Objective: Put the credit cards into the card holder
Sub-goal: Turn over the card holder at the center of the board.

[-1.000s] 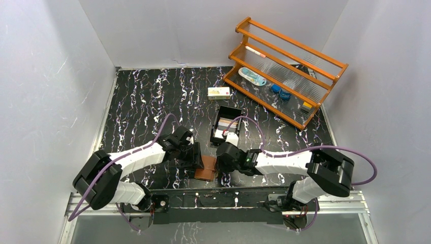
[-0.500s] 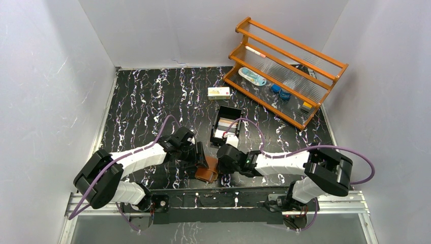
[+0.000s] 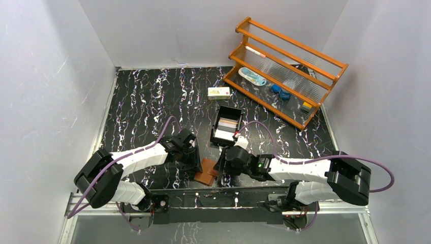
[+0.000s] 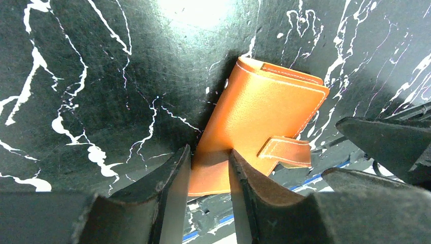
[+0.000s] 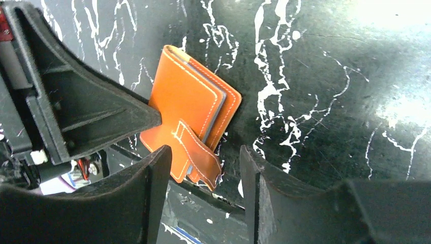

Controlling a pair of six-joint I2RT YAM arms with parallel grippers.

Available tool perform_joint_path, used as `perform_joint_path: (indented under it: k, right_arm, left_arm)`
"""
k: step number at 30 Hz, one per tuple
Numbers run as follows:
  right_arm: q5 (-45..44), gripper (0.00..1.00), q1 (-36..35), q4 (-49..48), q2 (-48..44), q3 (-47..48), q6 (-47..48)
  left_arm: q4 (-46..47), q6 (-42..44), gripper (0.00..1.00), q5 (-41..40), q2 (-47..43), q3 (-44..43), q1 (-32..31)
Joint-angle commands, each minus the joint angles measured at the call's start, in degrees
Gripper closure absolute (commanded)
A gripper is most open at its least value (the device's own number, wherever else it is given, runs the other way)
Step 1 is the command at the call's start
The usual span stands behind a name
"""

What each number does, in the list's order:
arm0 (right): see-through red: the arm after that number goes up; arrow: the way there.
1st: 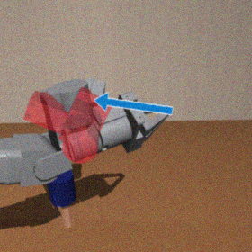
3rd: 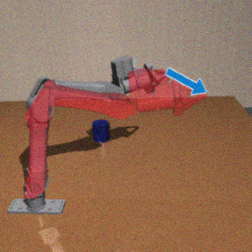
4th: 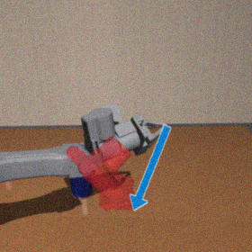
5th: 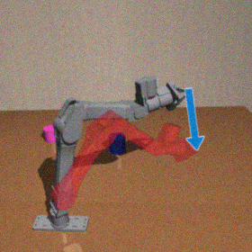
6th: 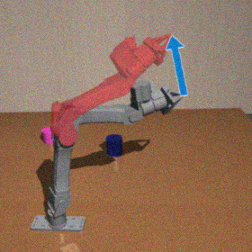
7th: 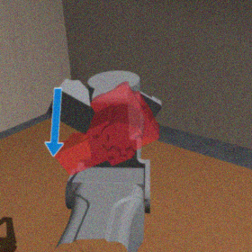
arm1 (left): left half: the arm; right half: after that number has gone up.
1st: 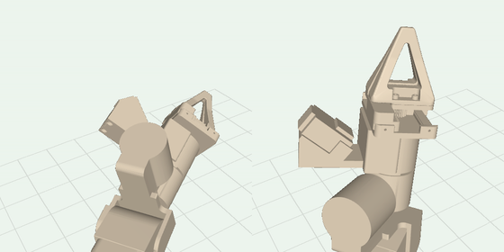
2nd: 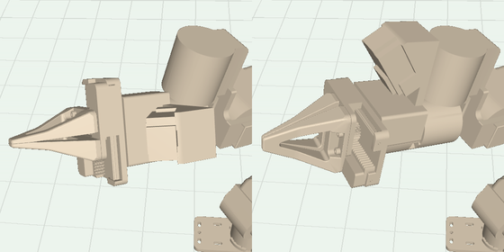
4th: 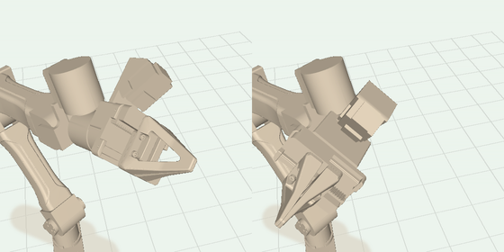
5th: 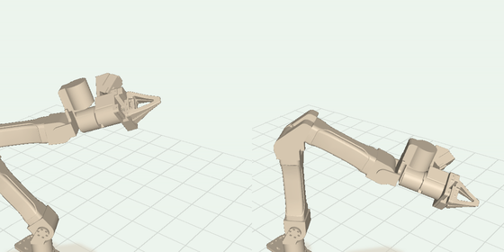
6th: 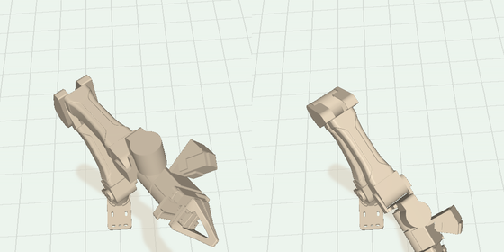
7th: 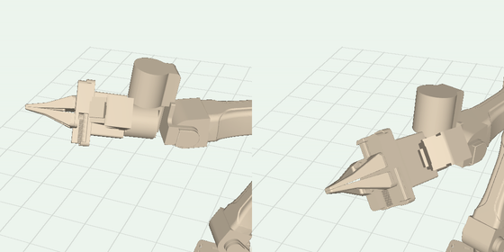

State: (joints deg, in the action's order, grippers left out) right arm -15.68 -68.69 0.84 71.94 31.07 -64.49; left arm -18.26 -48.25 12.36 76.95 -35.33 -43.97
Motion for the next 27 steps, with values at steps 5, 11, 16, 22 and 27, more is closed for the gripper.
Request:
perform_joint_path:
  k: [5, 11, 16, 22, 27]
  right_arm:
    - [-5.4, 0.35, -0.5, 4.0, 6.9, 5.1, -12.8]
    - [-6.8, 0.35, -1.6, 6.1, 13.8, 8.5, -15.4]
    - [-3.9, 0.4, -1.8, -8.1, 13.5, 3.8, -12.9]
    - [-0.3, 0.59, -1.7, -21.8, 11.0, -0.3, -7.6]
    - [-0.4, 0.81, -1.7, -27.2, 8.4, -4.1, -6.2]
  left_arm:
    - [-2.6, -0.3, 0.69, -1.5, -0.1, 0.3, -0.7]
    - [-1.6, -0.6, 0.7, -1.0, -0.7, 1.1, -0.7]
    - [0.2, -0.9, 0.71, 0.2, -0.1, 2.2, -0.7]
    - [1.2, -1.5, 0.73, -0.1, -1.0, 2.8, -0.7]
    - [2.7, -2.5, 0.73, -0.4, -2.3, 4.0, -0.7]
